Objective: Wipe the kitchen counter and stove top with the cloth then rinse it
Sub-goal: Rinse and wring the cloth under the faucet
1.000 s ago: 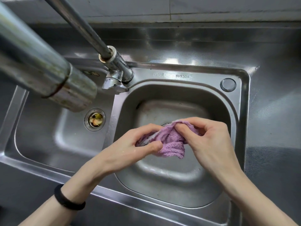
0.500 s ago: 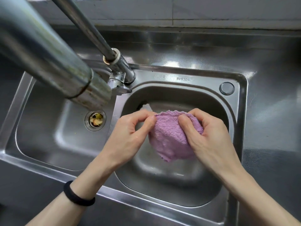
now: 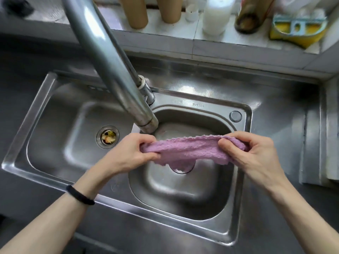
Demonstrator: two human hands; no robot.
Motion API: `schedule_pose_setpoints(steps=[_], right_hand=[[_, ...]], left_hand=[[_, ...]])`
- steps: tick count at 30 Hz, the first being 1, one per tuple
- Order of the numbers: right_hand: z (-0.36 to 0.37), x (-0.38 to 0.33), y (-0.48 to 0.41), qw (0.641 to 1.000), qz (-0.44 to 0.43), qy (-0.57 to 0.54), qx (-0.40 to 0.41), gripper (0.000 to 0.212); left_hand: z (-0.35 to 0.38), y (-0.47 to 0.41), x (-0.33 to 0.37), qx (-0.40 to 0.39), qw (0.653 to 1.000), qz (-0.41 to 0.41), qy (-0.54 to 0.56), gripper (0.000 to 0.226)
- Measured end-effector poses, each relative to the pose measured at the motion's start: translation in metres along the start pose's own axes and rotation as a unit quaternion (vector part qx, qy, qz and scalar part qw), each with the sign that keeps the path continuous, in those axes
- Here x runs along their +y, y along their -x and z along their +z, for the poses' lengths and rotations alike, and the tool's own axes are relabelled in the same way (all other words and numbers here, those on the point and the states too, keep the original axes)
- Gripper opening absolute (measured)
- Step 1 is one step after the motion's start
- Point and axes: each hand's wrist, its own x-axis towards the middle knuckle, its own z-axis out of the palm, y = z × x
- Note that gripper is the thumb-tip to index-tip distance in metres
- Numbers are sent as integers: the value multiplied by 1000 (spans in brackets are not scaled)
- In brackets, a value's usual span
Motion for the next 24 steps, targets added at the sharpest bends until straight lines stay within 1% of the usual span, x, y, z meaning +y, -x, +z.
schedule_pose_setpoints(steps=[1,3,4,6,8,10,11,14,15,17,18,20,22,24], right_hand=[[-4,-2,0,1000,20,-12,-6,11],[-10,-6,1,998,59,-33,-13,15],[-12,-9,1,996,74,-41,-15,12],[-16,-14,2,995,89,-36,-21,8],[-20,-18,3,995,96,-29,-18,8],[-22,-20,3,994,101,-27,6,6],[-22,-21,3,994,104,-28,20,6],[-15,-26,3,993,101,-19,49,8],[-10,-28,4,993,102,-20,53,10],[6,-34,6,992,111,-36,51,13],[15,-38,8,991,115,-45,49,13],[36,-46,13,991,110,-64,39,11],[53,-56,16,986,117,-118,15,10],[65,-65,15,974,137,-180,3,13]], left_hand=[[-2,3,-1,11,999,-4,51,14],[-4,10,-5,32,988,-22,150,28],[-4,14,-8,42,980,-28,191,34],[-3,20,-12,67,965,-30,252,37],[-5,25,-16,100,945,-33,311,28],[-7,29,-15,126,924,-31,359,17],[-8,29,-14,143,918,-32,369,16],[-4,27,1,212,914,-33,344,26],[0,26,8,232,913,-25,333,25],[12,22,25,265,910,-5,320,13],[18,21,34,277,909,2,312,15],[32,19,50,282,915,16,287,20],[46,18,63,266,931,40,247,16],[58,17,76,261,941,60,208,12]])
